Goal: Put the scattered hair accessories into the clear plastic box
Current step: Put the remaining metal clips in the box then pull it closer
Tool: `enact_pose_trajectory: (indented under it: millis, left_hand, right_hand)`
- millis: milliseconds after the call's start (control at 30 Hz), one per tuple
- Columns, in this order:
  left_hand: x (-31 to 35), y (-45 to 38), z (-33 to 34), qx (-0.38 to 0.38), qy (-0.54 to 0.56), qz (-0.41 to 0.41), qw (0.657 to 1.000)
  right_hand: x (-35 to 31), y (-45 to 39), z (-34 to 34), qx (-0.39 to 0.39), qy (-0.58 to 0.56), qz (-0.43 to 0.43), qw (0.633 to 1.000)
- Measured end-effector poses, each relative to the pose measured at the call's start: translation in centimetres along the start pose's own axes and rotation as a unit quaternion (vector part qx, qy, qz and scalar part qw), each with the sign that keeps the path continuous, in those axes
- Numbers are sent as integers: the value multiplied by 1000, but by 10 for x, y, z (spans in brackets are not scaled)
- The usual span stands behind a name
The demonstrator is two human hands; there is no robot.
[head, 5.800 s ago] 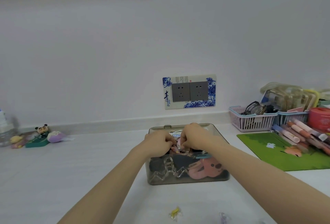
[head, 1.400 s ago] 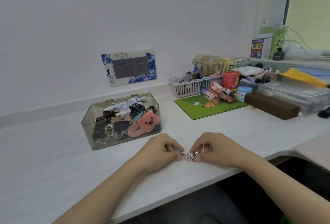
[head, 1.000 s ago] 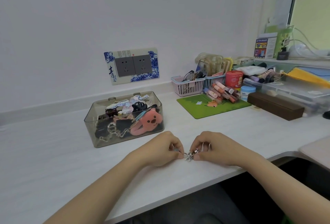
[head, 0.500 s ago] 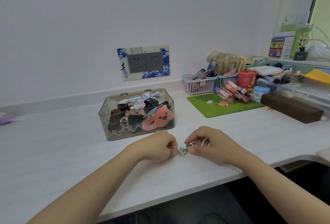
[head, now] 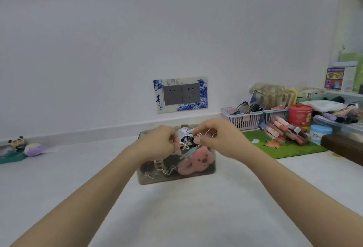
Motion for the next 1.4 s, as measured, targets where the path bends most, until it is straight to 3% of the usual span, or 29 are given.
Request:
enact_pose_trajectory:
  millis: [133, 300, 433, 600, 767, 867, 1033, 1167, 1267, 1400]
  left_hand:
    - [-27, -29, -28, 11, -30, -51, 998]
    - [-64, -48, -13, -76, -80, -115, 987]
    - [-84, -53, 2, -111, -99, -124, 981]
    - [-90, -57, 2, -93, -48, -103, 989]
    - [-89, -54, -10, -36, -2, -80, 996]
    - [-94, -55, -28, 42, 29, -74, 996]
    - [-120, -65, -51, 179, 70, -100, 976]
    - [-147, -87, -48, 190, 113, -147, 964]
    - [-172, -102, -38, 189, 223, -194, 936]
    - [-201, -119, -22, 220, 426, -260, 838]
  right_hand:
    - [-4, -48, 29, -34, 11, 8, 999]
    - [5, -79, 71, -104, 45, 37, 993]
    - [8, -87, 89, -145, 57, 33, 987]
    - [9, -91, 89, -126, 40, 24, 991]
    - [13, -94, 78, -77, 39, 19, 996]
    - [23, -97, 66, -43, 44, 30, 998]
    - [68, -112, 59, 0, 52, 158, 986]
    - [97, -130, 71, -29, 39, 213, 976]
    - [108, -140, 86, -54, -43, 237, 969]
    - [134, -156, 104, -53, -142, 335, 930]
Point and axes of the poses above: each hand's wrist, its own y-axis away from the middle knuckle, its own z-axis out of the palm, x = y × z, the point moved 7 cm from there along -y, towards the middle knuckle, and after that the axes turned 13 degrees about y, right-handed, at the moved point
